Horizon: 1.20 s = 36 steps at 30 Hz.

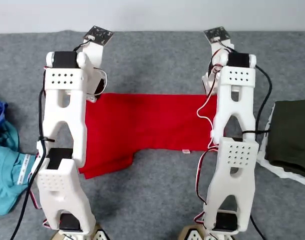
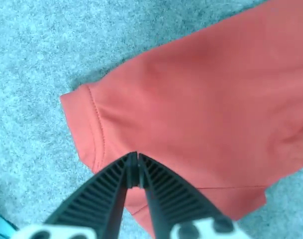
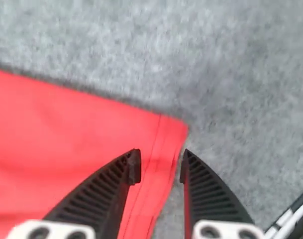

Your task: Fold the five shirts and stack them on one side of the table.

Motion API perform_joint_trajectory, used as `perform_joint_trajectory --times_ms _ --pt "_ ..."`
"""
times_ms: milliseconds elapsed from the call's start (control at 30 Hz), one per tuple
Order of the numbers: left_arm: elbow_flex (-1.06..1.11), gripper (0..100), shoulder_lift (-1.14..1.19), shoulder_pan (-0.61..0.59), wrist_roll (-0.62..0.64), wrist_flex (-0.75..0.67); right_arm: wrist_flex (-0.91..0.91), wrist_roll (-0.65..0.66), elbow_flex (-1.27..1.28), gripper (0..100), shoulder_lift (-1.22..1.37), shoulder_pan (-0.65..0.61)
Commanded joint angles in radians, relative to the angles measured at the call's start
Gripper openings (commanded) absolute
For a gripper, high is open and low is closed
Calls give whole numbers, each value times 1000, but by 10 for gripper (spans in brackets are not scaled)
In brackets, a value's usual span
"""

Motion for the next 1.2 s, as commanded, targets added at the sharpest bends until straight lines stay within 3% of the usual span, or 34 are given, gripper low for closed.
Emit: perform_joint_trajectory --times_ms 0,100,333,733,933,1167 --pt "-2 6 -60 -3 2 21 -39 6 -23 85 18 -2" --pt "-1 6 -60 -3 2 21 -39 8 -49 11 82 -2" --pt "-1 6 -58 -3 2 21 -41 6 -158 10 188 -12" --pt "-1 6 -58 -3 2 21 -193 8 -362 11 332 -15" --pt "-4 6 -69 -3 2 21 -71 6 -517 13 334 -16" --pt "13 6 -215 -61 6 23 209 8 -585 11 285 -59"
